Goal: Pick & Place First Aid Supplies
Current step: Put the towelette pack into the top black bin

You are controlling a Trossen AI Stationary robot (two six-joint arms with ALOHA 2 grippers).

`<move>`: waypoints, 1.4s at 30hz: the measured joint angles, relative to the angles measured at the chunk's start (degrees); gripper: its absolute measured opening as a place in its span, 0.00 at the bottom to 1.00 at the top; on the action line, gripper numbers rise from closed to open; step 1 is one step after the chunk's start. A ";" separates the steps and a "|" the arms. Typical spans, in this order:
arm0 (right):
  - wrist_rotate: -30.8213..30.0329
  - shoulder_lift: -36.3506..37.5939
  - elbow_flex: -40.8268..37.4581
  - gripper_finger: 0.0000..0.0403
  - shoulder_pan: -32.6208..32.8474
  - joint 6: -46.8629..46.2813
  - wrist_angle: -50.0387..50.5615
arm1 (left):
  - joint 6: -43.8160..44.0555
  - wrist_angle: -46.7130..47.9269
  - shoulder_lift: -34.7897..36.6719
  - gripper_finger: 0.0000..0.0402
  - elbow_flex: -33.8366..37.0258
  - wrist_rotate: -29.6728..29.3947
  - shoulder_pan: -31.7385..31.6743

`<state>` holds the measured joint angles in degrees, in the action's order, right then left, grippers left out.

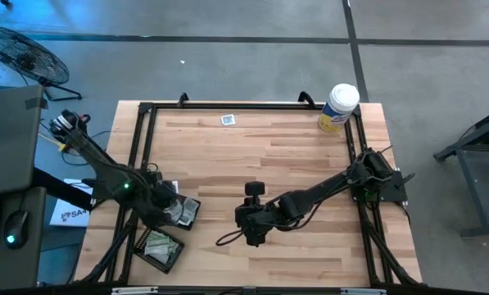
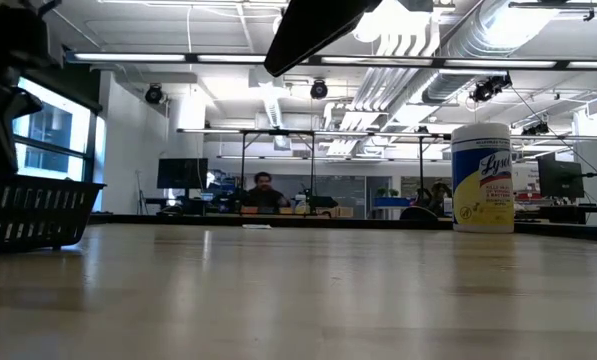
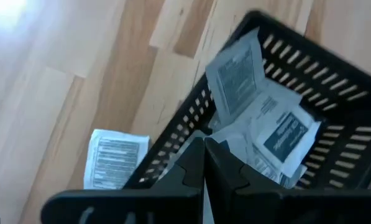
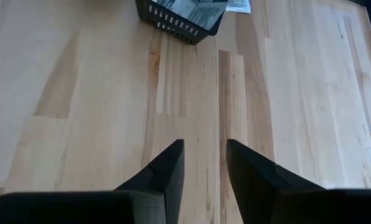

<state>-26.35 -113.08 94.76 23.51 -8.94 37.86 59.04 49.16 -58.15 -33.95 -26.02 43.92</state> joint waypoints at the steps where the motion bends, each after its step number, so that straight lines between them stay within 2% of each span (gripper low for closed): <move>1: 0.00 0.00 0.00 0.28 0.00 0.01 -0.01 | 0.00 -0.15 -0.84 0.00 0.00 0.41 0.01; 5: -0.02 0.00 0.00 0.28 -0.02 0.07 -0.03 | 0.03 -0.21 -3.32 0.00 0.00 1.85 0.00; 9: -0.02 0.00 0.00 0.28 -0.14 0.43 -0.50 | 0.13 -1.54 -4.31 0.00 0.00 0.41 0.00; 12: 0.21 0.00 0.00 0.28 -0.48 0.43 -0.96 | 0.09 -3.39 -4.37 0.05 0.00 1.02 -0.02; 18: 0.39 0.00 0.00 0.28 -1.52 1.34 -1.32 | -1.10 -3.58 -4.35 0.29 -0.02 0.97 -0.03; 21: 0.41 0.00 -0.02 0.28 -2.18 1.46 -1.46 | -5.16 -3.50 -4.17 0.42 -1.07 -0.29 -0.04; 25: 0.39 -0.05 -0.02 0.28 -3.19 1.42 -4.09 | -12.32 -6.10 -4.15 0.53 -3.68 -8.28 -0.04; 28: 0.85 -0.11 -0.02 0.28 -3.72 1.45 -5.97 | -18.09 -8.04 -4.55 0.55 -3.89 -16.26 -0.07; 31: 2.74 -0.11 -0.02 0.28 -4.15 1.45 -6.51 | -18.74 -6.96 -6.20 0.55 -3.86 -20.94 -0.07; 42: 3.21 -0.20 -0.02 0.28 -4.07 1.48 -6.24 | -20.26 -7.65 -18.51 0.55 -3.78 -19.87 -0.04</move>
<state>-23.14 -113.27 94.74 19.44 -7.46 31.62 38.79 41.51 -76.66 -37.74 -45.88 43.88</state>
